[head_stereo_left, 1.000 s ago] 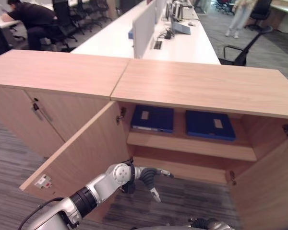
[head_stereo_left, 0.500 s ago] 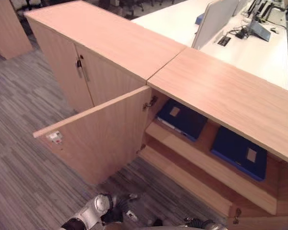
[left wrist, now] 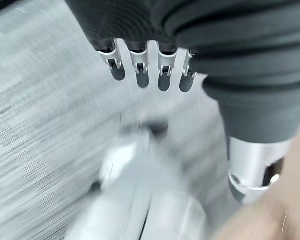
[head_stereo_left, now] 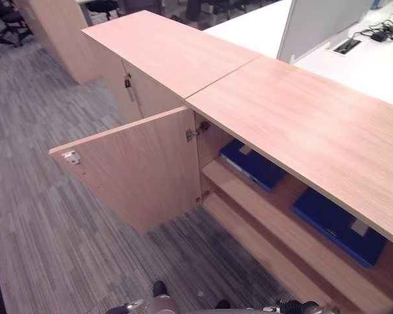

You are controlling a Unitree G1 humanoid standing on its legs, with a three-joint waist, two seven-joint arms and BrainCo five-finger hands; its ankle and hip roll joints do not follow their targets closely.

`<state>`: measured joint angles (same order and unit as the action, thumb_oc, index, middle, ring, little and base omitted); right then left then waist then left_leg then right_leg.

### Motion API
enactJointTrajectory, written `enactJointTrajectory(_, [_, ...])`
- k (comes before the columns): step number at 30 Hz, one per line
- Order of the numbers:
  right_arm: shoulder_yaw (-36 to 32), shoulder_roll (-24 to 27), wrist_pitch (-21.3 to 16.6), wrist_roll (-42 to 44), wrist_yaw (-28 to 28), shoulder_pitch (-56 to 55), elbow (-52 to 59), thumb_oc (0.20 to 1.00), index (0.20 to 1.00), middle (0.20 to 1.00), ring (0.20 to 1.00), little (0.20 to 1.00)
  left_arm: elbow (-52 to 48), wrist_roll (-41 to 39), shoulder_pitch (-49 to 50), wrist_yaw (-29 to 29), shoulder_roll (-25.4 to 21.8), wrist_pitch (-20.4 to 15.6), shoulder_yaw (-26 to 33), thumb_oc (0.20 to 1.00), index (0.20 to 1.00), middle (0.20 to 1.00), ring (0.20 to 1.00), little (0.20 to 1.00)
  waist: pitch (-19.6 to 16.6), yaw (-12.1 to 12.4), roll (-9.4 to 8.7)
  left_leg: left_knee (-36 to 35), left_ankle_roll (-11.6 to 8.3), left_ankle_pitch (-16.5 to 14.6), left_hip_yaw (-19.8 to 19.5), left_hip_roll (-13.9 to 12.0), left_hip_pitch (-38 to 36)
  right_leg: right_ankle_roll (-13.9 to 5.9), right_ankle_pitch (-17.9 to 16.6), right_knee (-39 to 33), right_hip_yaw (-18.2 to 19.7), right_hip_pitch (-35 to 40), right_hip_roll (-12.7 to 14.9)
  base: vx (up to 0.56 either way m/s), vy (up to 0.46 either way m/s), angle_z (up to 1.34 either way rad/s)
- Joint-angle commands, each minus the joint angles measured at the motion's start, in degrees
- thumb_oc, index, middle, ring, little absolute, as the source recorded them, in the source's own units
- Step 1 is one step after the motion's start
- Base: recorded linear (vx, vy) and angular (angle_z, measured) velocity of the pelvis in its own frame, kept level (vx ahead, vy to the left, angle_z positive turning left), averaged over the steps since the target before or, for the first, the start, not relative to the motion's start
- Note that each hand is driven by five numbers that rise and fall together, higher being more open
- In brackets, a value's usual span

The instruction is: Put the empty folder in the office cabinet

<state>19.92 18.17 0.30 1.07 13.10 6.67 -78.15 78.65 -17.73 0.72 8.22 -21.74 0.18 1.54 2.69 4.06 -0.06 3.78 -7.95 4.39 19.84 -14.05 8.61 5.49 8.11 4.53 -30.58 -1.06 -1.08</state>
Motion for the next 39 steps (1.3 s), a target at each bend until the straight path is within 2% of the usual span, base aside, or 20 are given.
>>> enactJointTrajectory(1, [-0.10, -2.83, 0.06, -0.07, 2.36, -0.54, -0.03, 1.000, 1.000, 1.000, 1.000, 1.000, -1.59, -2.73, -1.59, -0.80, -4.43, -0.67, 0.19, 1.000, 1.000, 1.000, 1.000, 1.000, -2.20, 0.13, -2.55, 0.74, 1.78, 0.29, 0.09, 2.89, 2.21, -6.61, -1.88, -9.50, 2.41, 2.75, 1.08, 0.04, 0.169, -0.05])
enactJointTrajectory(3, [-0.75, -2.29, 0.35, -0.19, 3.29, -1.23, 0.14, 1.000, 1.000, 1.000, 1.000, 1.000, -0.57, -1.78, -2.21, -0.79, -10.44, -0.67, 5.33, 1.000, 1.000, 1.000, 1.000, 1.000, -2.98, -0.03, -2.05, -0.77, 2.02, 0.13, 0.31, 3.84, 0.59, -6.96, -1.98, -9.41, 2.42, 3.12, 1.59, 0.05, 0.157, -0.11])
enactJointTrajectory(6, [-1.42, -2.14, 0.49, 0.33, 3.67, -1.94, 0.18, 1.000, 1.000, 1.000, 1.000, 1.000, -1.86, -2.26, -3.80, -1.73, -14.36, -1.32, 7.98, 1.000, 1.000, 1.000, 1.000, 1.000, -3.50, -0.10, -2.00, -1.53, 2.22, -0.29, 0.40, 4.55, -0.33, -7.41, -2.13, -9.36, 2.27, 3.52, 2.18, 0.02, 0.090, -0.07])
enactJointTrajectory(11, [-2.89, -1.39, 0.93, 0.45, 4.66, -4.21, -0.71, 1.000, 1.000, 1.000, 1.000, 1.000, -8.63, -2.76, -10.44, -4.12, -18.52, -3.50, 7.21, 1.000, 1.000, 1.000, 1.000, 1.000, -4.88, -1.38, -2.25, -3.10, 3.09, -1.75, 0.59, 6.44, -2.31, -8.78, -2.76, -8.81, 1.92, 3.91, 3.80, 0.02, 0.127, 0.00])
enactJointTrajectory(16, [-3.96, -0.26, 1.28, 1.04, 5.06, -5.41, -0.59, 1.000, 1.000, 1.000, 1.000, 1.000, -10.48, -1.96, -18.20, -5.99, -21.73, -4.37, 3.68, 1.000, 1.000, 1.000, 1.000, 1.000, -5.68, -2.99, -2.85, -4.01, 3.91, -2.85, 1.03, 7.79, -3.18, -10.17, -3.87, -8.25, 2.23, 3.19, 5.21, 0.02, 0.110, -0.04])
enactJointTrajectory(23, [-4.71, 1.01, 1.55, 1.38, 5.34, -6.39, 0.40, 1.000, 1.000, 1.000, 1.000, 1.000, -8.99, -0.91, -27.38, -6.40, -23.19, -4.47, -2.21, 1.000, 1.000, 1.000, 1.000, 1.000, -6.13, -5.06, -3.27, -4.64, 4.97, -3.97, 2.25, 9.27, -4.07, -11.53, -4.83, -6.95, 3.44, 2.00, 6.70, 0.00, 0.113, -0.12])
enactJointTrajectory(24, [-4.60, 1.32, 1.73, 1.34, 5.34, -6.70, 0.99, 1.000, 1.000, 1.000, 1.000, 1.000, -6.65, -2.91, -31.30, -6.41, -23.96, -4.08, -2.87, 1.000, 1.000, 1.000, 1.000, 1.000, -6.54, -6.17, -3.48, -4.96, 5.34, -4.25, 2.96, 9.70, -4.37, -11.99, -5.30, -6.45, 4.02, 1.29, 7.10, -0.01, 0.119, -0.24])
enactJointTrajectory(29, [-5.33, 1.74, 2.13, 1.61, 5.46, -7.30, 1.27, 1.000, 1.000, 1.000, 1.000, 1.000, -3.91, -7.25, -35.41, -6.23, -25.45, -3.68, -1.27, 1.000, 1.000, 1.000, 1.000, 1.000, -6.96, -7.28, -3.70, -5.76, 5.72, -4.48, 3.90, 10.25, -4.93, -12.65, -5.88, -6.09, 4.78, 0.67, 7.57, 0.00, 0.084, -0.17])
enactJointTrajectory(36, [-7.13, 3.16, 2.26, 2.37, 5.86, -8.95, 2.70, 1.000, 1.000, 1.000, 1.000, 1.000, -1.98, -11.26, -39.24, -6.29, -30.52, -3.79, 1.89, 1.000, 1.000, 1.000, 1.000, 1.000, -7.15, -9.12, -3.85, -6.51, 6.25, -5.10, 6.50, 10.77, -5.68, -13.88, -7.38, -5.61, 6.35, -0.91, 8.41, -0.01, 0.084, -0.25])
enactJointTrajectory(39, [-7.16, 3.13, 2.31, 2.85, 5.89, -9.71, 3.40, 1.000, 1.000, 1.000, 1.000, 1.000, -3.02, -10.66, -41.00, -6.74, -31.73, -4.52, 0.57, 1.000, 1.000, 1.000, 1.000, 1.000, -7.20, -9.76, -4.41, -6.88, 6.41, -5.13, 7.14, 10.86, -5.77, -14.36, -8.07, -5.60, 6.68, -1.52, 8.70, -0.03, 0.041, -0.19])
